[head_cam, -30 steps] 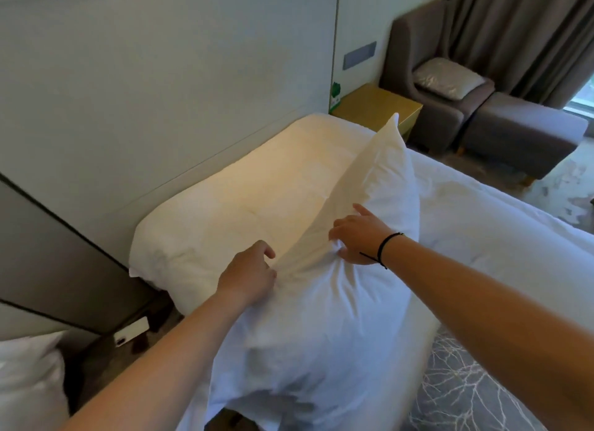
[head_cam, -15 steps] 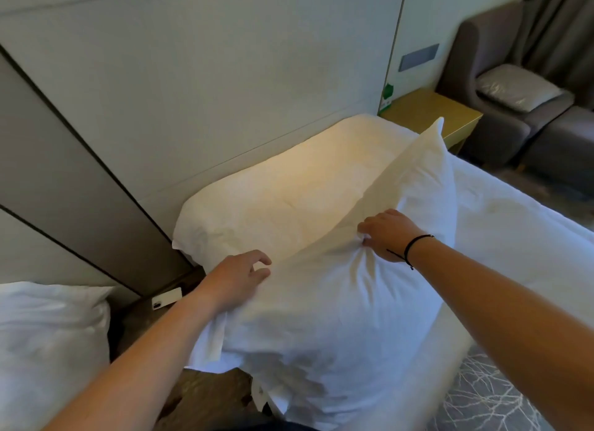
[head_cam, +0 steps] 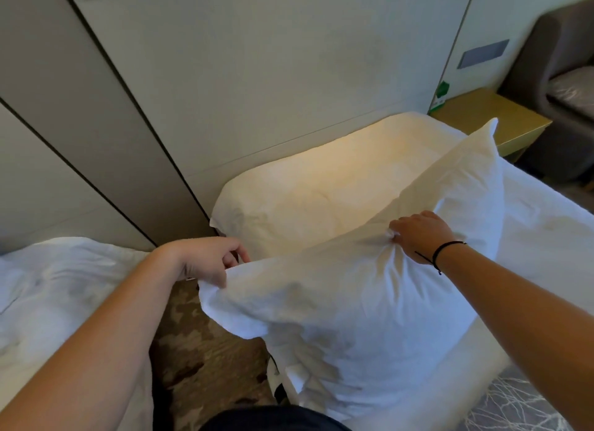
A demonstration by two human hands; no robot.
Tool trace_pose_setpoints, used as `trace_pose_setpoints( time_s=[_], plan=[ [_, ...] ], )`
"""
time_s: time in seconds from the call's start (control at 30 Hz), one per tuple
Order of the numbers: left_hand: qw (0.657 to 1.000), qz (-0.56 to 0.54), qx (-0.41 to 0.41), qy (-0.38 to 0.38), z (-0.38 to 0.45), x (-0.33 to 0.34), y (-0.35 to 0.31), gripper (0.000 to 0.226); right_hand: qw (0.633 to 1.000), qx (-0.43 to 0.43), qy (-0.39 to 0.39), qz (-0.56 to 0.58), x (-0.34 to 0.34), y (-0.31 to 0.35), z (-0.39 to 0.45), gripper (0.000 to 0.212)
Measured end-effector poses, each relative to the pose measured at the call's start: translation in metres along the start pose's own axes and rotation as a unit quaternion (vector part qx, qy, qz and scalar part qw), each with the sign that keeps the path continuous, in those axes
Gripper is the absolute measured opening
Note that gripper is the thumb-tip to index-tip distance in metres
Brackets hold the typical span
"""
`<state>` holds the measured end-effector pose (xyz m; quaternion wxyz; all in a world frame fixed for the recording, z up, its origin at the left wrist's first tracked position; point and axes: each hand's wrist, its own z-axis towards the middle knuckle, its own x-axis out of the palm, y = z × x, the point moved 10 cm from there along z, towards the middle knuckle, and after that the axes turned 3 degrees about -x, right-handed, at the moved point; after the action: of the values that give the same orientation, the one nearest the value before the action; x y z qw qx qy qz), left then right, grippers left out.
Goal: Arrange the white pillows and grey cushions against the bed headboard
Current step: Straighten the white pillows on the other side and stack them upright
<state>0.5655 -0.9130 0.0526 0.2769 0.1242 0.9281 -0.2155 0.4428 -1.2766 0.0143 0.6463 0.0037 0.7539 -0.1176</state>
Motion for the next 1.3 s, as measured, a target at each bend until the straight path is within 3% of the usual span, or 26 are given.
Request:
trace_pose_setpoints(
  time_s=[0.1, 0.2, 0.37, 0.5, 0.7, 0.83, 0.9, 1.0, 1.1, 1.3],
  plan=[
    [0.991, 0.119, -0.054, -0.039, -0.011, -0.014, 0.010, 0.047, 1.000, 0.007, 0.000, -0.007, 0.002, 0.000, 0.000, 0.016],
    [0.982, 0.140, -0.079, -0.097, -0.009, -0.019, 0.001, 0.039, 1.000, 0.016, -0.002, -0.007, 0.004, -0.001, -0.004, 0.017],
    [0.969, 0.057, 0.072, -0.230, 0.021, 0.013, -0.088, 0.046, 0.999, 0.021, -0.018, 0.016, -0.002, 0.002, -0.011, 0.017],
    [0.975, 0.065, 0.078, -0.196, 0.053, 0.064, -0.139, 0.079, 0.999, 0.017, -0.020, 0.035, -0.004, -0.002, -0.019, 0.018],
    [0.957, 0.096, 0.058, -0.268, 0.063, 0.074, -0.165, 0.076, 0.998, -0.007, 0.015, 0.065, 0.000, -0.014, -0.023, 0.017],
    [0.953, 0.112, 0.054, -0.276, 0.070, 0.079, -0.172, 0.090, 0.994, -0.026, 0.081, 0.068, 0.004, -0.028, -0.011, 0.041],
    [0.953, 0.116, 0.059, -0.273, 0.076, 0.080, -0.173, 0.081, 0.988, -0.033, 0.141, 0.059, 0.012, -0.032, -0.004, 0.055],
    [0.943, 0.096, 0.095, -0.304, 0.083, 0.076, -0.175, 0.038, 0.981, -0.052, 0.184, 0.026, 0.025, -0.035, 0.004, 0.062],
    [0.922, 0.108, 0.126, -0.350, 0.090, 0.069, -0.171, 0.032, 0.988, -0.038, 0.147, 0.021, 0.031, -0.033, 0.010, 0.044],
    [0.897, 0.060, 0.209, -0.384, 0.119, 0.022, -0.164, 0.030, 0.997, 0.067, 0.021, 0.039, 0.023, -0.032, 0.034, 0.024]
  ],
)
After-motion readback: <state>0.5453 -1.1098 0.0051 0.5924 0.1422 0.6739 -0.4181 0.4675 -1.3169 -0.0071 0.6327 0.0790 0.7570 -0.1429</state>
